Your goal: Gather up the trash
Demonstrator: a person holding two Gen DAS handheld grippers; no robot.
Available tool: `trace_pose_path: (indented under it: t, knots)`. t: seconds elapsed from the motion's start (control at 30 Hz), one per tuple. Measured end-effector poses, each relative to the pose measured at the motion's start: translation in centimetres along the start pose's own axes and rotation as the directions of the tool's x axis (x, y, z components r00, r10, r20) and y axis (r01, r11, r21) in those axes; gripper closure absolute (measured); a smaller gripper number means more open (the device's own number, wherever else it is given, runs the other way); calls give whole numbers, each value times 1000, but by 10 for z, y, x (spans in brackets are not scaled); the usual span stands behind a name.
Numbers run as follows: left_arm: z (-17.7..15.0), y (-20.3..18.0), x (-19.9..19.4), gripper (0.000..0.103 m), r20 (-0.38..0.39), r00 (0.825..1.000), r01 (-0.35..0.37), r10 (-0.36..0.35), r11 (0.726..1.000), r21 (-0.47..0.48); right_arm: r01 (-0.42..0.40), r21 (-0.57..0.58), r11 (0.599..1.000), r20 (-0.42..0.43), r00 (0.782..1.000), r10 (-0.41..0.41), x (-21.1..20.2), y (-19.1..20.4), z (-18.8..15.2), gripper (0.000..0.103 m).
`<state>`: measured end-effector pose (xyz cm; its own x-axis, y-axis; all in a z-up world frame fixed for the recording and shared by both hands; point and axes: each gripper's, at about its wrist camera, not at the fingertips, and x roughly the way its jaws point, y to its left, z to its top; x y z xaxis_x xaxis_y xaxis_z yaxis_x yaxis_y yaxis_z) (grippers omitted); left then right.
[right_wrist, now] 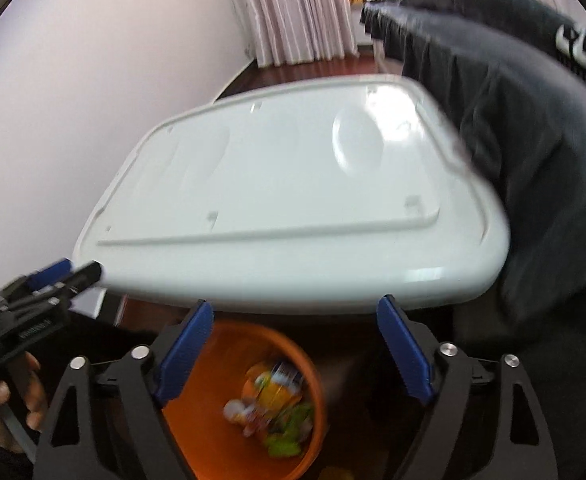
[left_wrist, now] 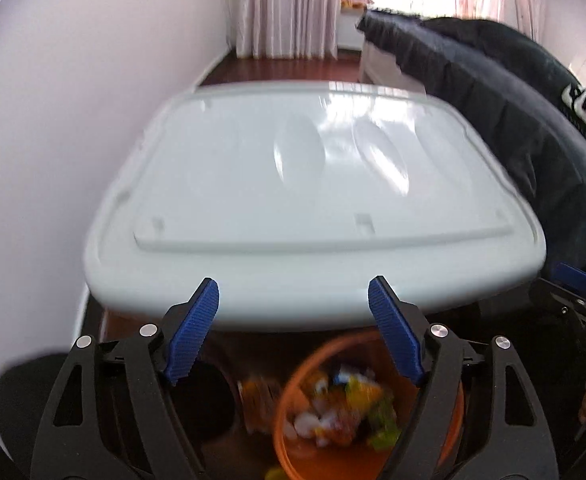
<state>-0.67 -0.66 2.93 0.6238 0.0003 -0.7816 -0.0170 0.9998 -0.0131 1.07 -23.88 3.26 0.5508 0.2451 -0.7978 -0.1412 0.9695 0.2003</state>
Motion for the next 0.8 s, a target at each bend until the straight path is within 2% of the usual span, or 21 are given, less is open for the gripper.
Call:
trace_pose_path:
  t: [0.23, 0.4, 0.8]
  knots:
    - [52, 9, 16, 27, 77, 997, -15, 13, 1000, 27, 101, -23, 995, 136, 986, -97, 16, -8, 57, 12]
    - [77, 14, 38, 27, 104, 995, 3, -6, 1000, 30, 208, -51, 977, 244, 951, -190, 35, -9, 87, 6]
    - [77, 26, 60, 27, 92, 996, 3, -2, 1000, -8, 227, -69, 971, 246, 948, -204, 50, 3, 92, 5]
